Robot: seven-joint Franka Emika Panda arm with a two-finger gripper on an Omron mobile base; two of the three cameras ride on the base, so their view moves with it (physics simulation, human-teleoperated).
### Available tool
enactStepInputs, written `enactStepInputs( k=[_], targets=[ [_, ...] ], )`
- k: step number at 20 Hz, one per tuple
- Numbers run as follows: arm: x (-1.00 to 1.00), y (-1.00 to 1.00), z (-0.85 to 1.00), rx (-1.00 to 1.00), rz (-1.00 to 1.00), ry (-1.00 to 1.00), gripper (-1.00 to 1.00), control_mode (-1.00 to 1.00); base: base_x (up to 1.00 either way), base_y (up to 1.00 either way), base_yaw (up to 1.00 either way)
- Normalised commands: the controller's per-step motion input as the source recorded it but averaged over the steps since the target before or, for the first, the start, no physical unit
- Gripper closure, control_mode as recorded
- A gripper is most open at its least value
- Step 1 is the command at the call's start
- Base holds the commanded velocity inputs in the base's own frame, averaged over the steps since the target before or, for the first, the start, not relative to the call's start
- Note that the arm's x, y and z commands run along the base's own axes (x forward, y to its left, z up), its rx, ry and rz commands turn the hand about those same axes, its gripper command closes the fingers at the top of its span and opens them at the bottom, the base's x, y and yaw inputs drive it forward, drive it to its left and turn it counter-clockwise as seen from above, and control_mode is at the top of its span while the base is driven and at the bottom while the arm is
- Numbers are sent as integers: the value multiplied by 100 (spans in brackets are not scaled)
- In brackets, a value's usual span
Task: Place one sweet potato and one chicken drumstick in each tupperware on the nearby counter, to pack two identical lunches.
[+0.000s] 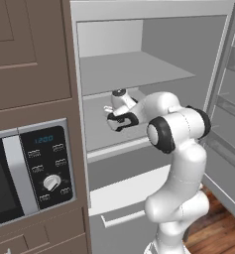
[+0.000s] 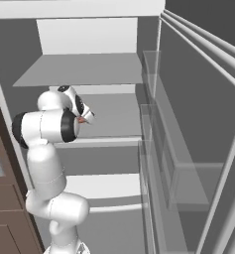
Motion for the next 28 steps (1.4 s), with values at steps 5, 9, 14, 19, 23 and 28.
enactStepInputs(
  k=[5, 9, 14, 19, 23, 28],
  targets=[
    [-100, -56, -59, 0, -16, 5, 100, -100, 0, 0, 0],
    [-100, -62, -46, 0, -13, 1, 100, -100, 0, 0, 0],
    [-100, -58, -47, 0, -11, 0, 100, -100, 0, 0, 0],
    [-100, -74, -19, 2, -7, 0, 100, -100, 0, 0, 0],
    [-100, -61, 9, 5, -2, 0, 100, -100, 0, 0, 0],
    [-100, -7, 21, 0, 5, 0, 100, -100, 0, 0, 0]
  ],
)
